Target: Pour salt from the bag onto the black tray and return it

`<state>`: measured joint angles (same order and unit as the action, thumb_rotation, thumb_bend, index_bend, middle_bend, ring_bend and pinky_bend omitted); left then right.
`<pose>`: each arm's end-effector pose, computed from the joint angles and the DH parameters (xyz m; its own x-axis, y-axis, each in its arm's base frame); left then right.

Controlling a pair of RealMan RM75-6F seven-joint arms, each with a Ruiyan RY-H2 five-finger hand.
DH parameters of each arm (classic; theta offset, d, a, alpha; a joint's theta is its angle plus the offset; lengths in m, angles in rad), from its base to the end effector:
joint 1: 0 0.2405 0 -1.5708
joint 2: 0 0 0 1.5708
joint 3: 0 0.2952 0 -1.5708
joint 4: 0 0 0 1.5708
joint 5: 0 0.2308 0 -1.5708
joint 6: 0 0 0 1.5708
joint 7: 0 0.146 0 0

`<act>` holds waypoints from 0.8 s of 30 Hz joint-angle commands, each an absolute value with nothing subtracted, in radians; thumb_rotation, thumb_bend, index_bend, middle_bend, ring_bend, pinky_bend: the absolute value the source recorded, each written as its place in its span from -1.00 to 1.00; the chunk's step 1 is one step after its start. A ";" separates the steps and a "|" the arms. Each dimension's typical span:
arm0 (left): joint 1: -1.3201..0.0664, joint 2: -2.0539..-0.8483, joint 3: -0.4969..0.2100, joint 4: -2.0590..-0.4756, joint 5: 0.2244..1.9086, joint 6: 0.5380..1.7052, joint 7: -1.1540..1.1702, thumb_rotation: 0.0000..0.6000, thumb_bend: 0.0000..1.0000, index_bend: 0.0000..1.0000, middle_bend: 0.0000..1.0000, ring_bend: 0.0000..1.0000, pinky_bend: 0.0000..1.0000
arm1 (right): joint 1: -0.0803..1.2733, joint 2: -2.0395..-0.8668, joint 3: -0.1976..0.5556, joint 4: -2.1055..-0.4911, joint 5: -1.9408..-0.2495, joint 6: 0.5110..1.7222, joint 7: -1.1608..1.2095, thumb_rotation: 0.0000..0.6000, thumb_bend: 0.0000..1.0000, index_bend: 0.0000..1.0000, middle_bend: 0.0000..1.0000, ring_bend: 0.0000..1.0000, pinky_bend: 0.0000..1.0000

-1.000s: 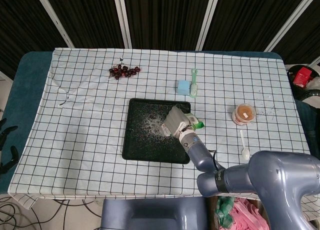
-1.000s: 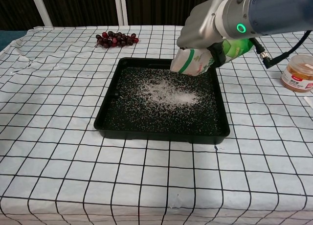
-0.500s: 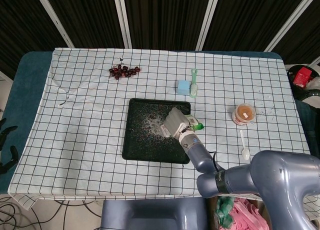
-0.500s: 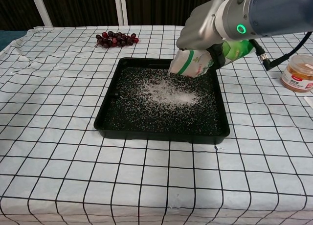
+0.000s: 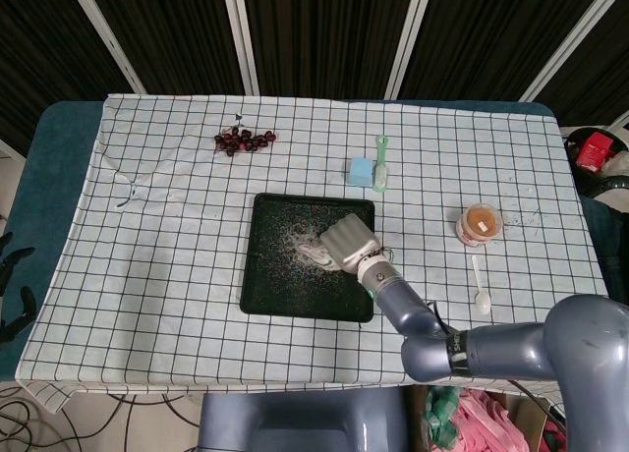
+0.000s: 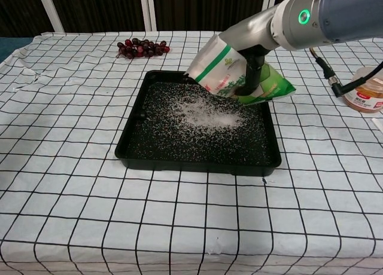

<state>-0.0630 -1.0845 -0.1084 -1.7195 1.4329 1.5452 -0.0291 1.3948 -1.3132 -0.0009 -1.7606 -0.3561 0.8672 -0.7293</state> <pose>-0.3383 0.1908 0.1789 0.2929 -0.1038 0.9505 0.9558 0.0583 -0.2882 -0.0342 -0.4120 -0.0018 0.7492 -0.3171 0.5815 -0.6497 -0.5222 0.5524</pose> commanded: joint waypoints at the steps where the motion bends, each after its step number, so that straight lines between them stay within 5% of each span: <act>1: -0.063 -1.085 -0.108 -1.719 1.433 1.545 -0.029 1.00 0.30 -0.59 -0.95 -1.00 -0.96 | 1.266 -1.322 0.075 -1.708 -0.490 0.803 -0.521 1.00 -0.24 -0.30 -0.26 -0.04 -0.18; 11: -0.064 -1.086 -0.109 -1.718 1.428 1.543 -0.026 1.00 0.30 -0.59 -0.95 -1.00 -0.95 | 1.020 -1.466 0.161 -1.515 -0.918 0.874 -0.060 1.00 -0.24 -0.19 -0.26 -0.04 -0.18; 24: -0.063 -1.087 -0.108 -1.717 1.430 1.543 -0.024 1.00 0.30 -0.59 -0.95 -1.00 -0.93 | 0.904 -1.472 0.268 -1.490 -0.911 0.964 0.093 1.00 -0.24 -0.18 -0.26 -0.04 -0.18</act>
